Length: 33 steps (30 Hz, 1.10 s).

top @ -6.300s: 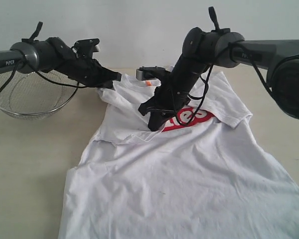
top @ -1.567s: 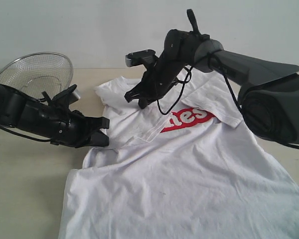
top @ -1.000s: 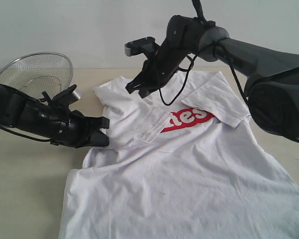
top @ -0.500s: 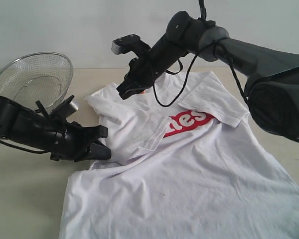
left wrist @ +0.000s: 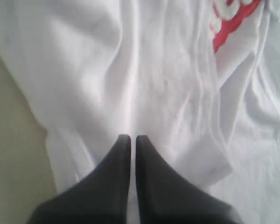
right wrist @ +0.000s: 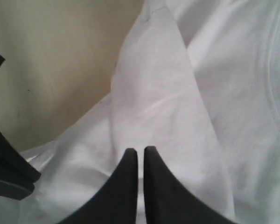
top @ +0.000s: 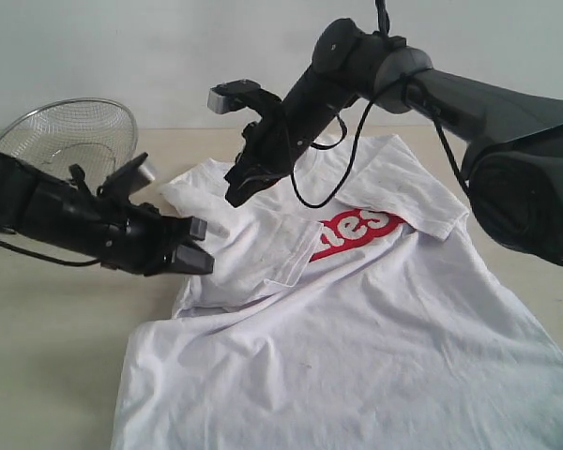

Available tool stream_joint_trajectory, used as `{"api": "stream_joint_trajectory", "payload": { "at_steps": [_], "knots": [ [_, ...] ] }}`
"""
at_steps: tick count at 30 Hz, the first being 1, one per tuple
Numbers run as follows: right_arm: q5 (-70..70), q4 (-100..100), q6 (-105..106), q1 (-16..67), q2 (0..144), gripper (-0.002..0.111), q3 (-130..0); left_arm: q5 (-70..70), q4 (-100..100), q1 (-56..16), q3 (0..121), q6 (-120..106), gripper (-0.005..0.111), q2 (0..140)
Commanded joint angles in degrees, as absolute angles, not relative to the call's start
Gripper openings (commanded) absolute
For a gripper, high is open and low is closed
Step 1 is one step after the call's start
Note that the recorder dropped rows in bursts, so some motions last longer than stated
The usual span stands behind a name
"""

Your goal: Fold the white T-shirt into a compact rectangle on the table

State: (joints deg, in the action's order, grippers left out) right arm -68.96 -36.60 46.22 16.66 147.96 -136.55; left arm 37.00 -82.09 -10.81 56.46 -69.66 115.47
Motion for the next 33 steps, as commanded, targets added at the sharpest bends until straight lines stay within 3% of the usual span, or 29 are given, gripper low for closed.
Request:
{"api": "stream_joint_trajectory", "payload": {
  "at_steps": [1,5,19,33],
  "knots": [
    [-70.0,-35.7,44.3,16.5,145.8,0.0,-136.7,30.4,-79.3,-11.2,58.7,-69.8,0.005,111.2],
    [-70.0,-33.1,41.0,17.8,145.8,0.0,-136.6,20.8,-76.5,-11.2,61.9,-69.8,0.005,111.2],
    [-70.0,-21.7,29.7,23.9,144.2,0.0,-135.8,21.8,-72.4,-11.2,71.4,-69.8,0.005,118.0],
    [-69.6,-21.7,28.9,24.7,129.2,0.0,-112.9,19.0,-72.0,-10.6,71.4,-68.9,0.005,118.8]
  ]
}}
